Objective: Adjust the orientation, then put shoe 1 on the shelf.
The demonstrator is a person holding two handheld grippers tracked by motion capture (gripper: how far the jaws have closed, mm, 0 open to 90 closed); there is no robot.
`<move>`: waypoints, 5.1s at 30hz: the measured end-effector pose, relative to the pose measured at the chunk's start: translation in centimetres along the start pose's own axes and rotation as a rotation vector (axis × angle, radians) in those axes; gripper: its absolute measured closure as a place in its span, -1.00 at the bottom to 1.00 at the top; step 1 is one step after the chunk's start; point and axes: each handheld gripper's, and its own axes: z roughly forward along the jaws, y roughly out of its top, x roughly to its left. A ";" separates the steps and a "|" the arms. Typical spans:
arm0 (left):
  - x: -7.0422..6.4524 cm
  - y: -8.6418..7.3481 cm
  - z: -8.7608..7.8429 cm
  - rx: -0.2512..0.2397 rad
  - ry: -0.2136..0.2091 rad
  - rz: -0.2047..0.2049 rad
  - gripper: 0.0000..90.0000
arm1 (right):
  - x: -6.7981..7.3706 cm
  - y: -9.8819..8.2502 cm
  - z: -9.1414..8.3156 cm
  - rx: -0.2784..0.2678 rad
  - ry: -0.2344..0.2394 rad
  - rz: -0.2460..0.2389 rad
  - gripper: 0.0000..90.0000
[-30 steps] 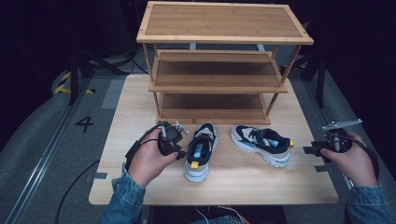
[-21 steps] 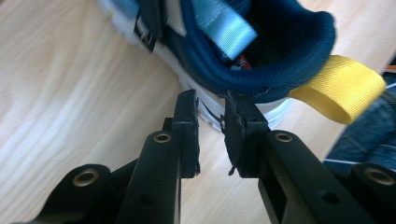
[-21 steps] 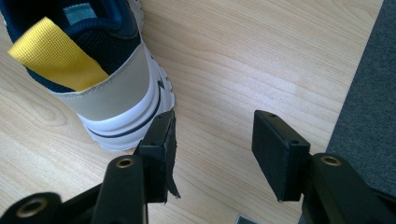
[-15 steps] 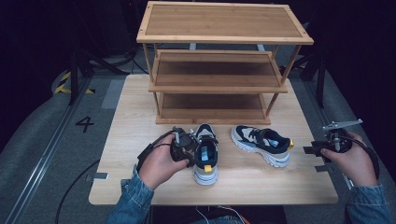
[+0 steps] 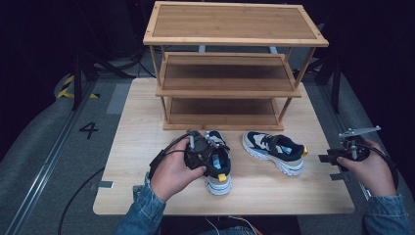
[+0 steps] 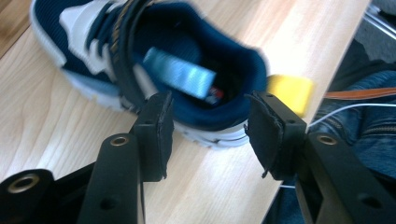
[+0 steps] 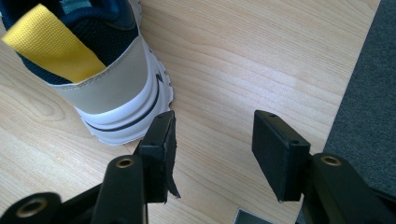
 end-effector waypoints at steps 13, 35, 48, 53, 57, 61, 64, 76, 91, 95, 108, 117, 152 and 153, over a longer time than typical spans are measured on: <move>-1.5 2.2 4.0 0.123 -0.062 0.057 -0.10 | 0.1 0.0 0.6 0.017 0.003 -0.010 0.13; -1.6 2.1 7.1 0.216 -0.111 0.118 0.56 | 0.3 0.0 0.7 0.021 0.005 -0.017 0.12; -0.9 3.4 4.6 0.174 -0.045 0.159 0.55 | 0.3 -0.1 0.6 0.019 0.002 -0.015 0.12; 0.5 4.2 3.7 0.172 -0.020 0.159 0.54 | 0.3 -0.1 0.4 0.015 0.002 -0.013 0.12; 2.0 4.7 3.6 0.172 -0.008 0.161 0.54 | 0.2 -0.2 0.4 0.013 0.000 -0.012 0.12; 3.4 5.2 3.7 0.174 0.003 0.191 0.52 | 0.2 -0.2 0.4 0.014 0.001 -0.011 0.12; 4.1 5.5 3.9 0.171 0.011 0.201 0.51 | 0.2 -0.2 0.4 0.017 0.002 -0.017 0.12; 7.9 6.7 4.9 0.167 0.056 0.254 0.50 | 0.5 -0.1 0.7 0.022 0.010 -0.027 0.12; 9.7 7.5 6.8 0.184 0.050 0.296 0.42 | 0.9 0.0 1.0 0.032 0.018 -0.049 0.12; 10.1 7.3 7.2 0.171 0.043 0.290 0.40 | 0.9 0.1 1.0 0.031 0.017 -0.054 0.12; 9.7 7.5 5.3 0.043 0.088 0.229 -0.17 | 1.0 0.5 1.1 0.025 0.019 -0.053 0.11; 7.4 5.8 2.1 -0.021 0.109 0.152 -0.19 | 1.4 1.4 1.7 0.026 0.034 -0.076 0.11; 8.4 1.6 7.3 -0.039 0.089 -0.184 0.92 | 0.9 -0.2 1.0 0.032 0.013 -0.041 0.11; 8.4 1.7 7.2 -0.040 0.107 -0.182 0.90 | 0.9 -0.3 0.9 0.034 0.012 -0.038 0.11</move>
